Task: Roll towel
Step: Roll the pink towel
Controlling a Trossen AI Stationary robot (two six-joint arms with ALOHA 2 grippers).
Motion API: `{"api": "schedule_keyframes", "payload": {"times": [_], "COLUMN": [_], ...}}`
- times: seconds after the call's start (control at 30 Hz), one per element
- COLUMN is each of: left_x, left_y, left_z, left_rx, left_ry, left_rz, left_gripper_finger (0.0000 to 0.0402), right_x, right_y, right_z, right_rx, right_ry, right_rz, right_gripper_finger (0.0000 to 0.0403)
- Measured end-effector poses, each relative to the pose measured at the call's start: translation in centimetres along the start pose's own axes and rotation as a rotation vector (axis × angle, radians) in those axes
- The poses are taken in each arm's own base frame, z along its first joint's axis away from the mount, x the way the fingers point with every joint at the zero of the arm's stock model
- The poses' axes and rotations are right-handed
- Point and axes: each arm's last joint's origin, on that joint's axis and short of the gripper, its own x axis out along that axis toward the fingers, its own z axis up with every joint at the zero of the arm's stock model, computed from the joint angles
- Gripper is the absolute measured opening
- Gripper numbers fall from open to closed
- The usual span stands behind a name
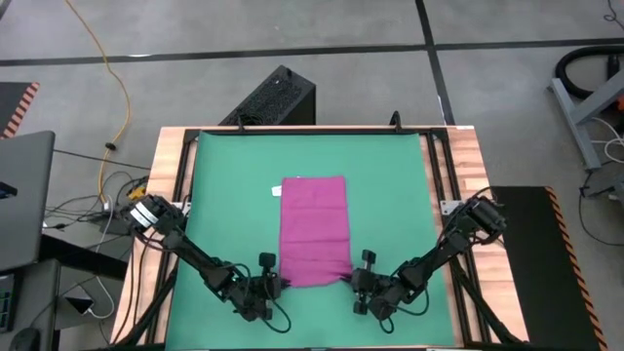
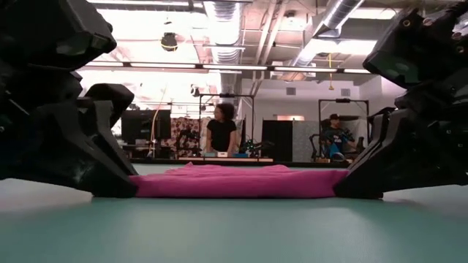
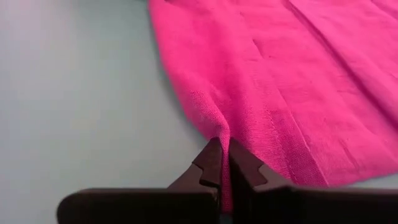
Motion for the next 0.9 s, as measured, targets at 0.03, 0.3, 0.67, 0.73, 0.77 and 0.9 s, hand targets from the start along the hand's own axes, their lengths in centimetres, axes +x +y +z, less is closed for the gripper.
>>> {"api": "schedule_keyframes", "payload": {"times": [0.03, 0.3, 0.67, 0.73, 0.77, 0.9], "left_x": [-0.2, -2.8, -4.1, -3.7, -3.6, -2.9], "left_y": [0.0, 0.7, 2.1, 2.4, 2.6, 3.6], "left_z": [0.1, 2.1, 3.8, 3.9, 3.9, 4.2], "left_rx": [-0.003, -0.047, -0.083, -0.07, -0.066, -0.062], "left_ry": [-0.004, -0.075, -0.114, -0.109, -0.107, -0.101], "left_rz": [-0.005, -0.041, -0.043, -0.028, -0.022, 0.006], "left_gripper_finger": [0.0009, 0.0002, 0.0001, 0.0, 0.0, 0.0], "right_x": [0.0, -0.6, -3.7, -4.1, -4.3, -3.8], "right_y": [0.2, 1.7, 0.8, 0.4, 0.3, -0.5], "right_z": [0.2, 2.2, 5.9, 6.5, 6.6, 6.3], "right_rx": [0.003, 0.026, 0.106, 0.112, 0.112, 0.143], "right_ry": [-0.002, 0.011, 0.003, -0.001, 0.006, 0.055], "right_rz": [0.004, 0.132, 0.169, 0.16, 0.154, 0.101], "right_gripper_finger": [0.0028, 0.0026, 0.0026, 0.0026, 0.0026, 0.0026]}}
